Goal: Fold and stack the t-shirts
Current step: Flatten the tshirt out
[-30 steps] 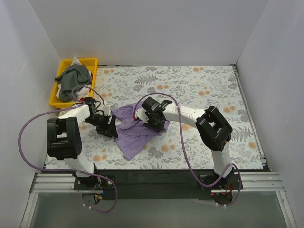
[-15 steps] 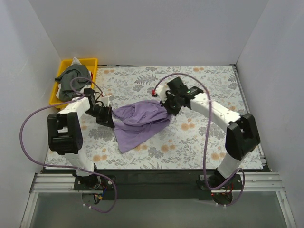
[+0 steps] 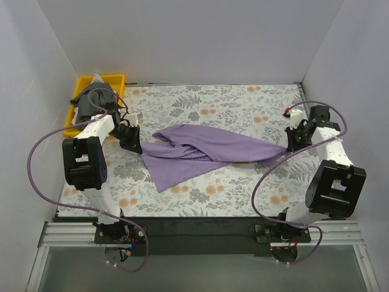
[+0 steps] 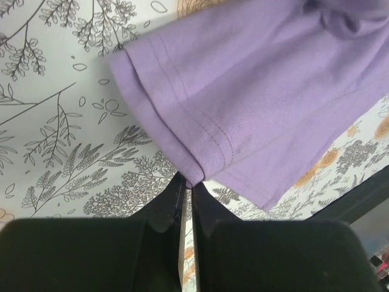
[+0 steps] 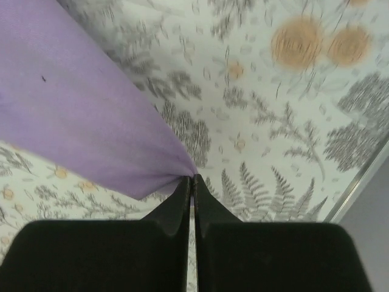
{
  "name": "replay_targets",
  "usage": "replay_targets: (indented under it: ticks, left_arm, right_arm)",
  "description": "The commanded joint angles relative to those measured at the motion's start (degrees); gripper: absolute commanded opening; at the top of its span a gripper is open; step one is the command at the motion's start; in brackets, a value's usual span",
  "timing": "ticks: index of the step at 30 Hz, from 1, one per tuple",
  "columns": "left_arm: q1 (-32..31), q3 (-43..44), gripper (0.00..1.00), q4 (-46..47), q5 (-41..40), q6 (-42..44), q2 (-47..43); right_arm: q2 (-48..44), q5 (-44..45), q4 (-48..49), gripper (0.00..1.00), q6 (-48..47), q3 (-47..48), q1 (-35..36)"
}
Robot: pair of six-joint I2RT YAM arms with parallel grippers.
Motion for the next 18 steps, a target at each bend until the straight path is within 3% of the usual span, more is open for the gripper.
replay_targets:
  ticks: [1,9,12,13,14,15,18]
  left_arm:
    - [0.5,0.7,0.0,-1.5,-3.5,1.6,-0.8]
    - [0.6,1.8,0.02,-2.1,-0.5,2.3,-0.7]
    - [0.6,3.9,0.33,-6.6,2.7,6.4,-0.6]
    - [0.5,4.8,0.58,-7.9,4.8,7.8,-1.8]
    - [0.5,4.8,0.67,-9.4,5.3,9.3,-3.0]
    - [0.0,4.3,0.7,-9.4,5.4,11.0,-4.7]
    - [-1.0,0.8,0.76,-9.4,4.4,14.4,-11.8]
  right_arm:
    - [-0.8,-1.2,-7.1,0.01,-7.3,-3.2,-2.2]
    - [-2.7,-2.6,-11.9,0.01,-11.4,-7.1,2.9]
    - [-2.2,-2.4,-12.9,0.01,-11.1,-5.2,3.6]
    - [-2.0,-2.0,-13.1,0.01,-11.1,-4.3,3.6]
    - [-1.2,-1.4,-13.3,0.01,-11.0,-3.8,3.6]
    - [-0.8,0.3,-13.6,0.01,-11.2,-3.3,3.6]
    - [-0.3,3.2,-13.7,0.28,-11.4,-0.7,3.6]
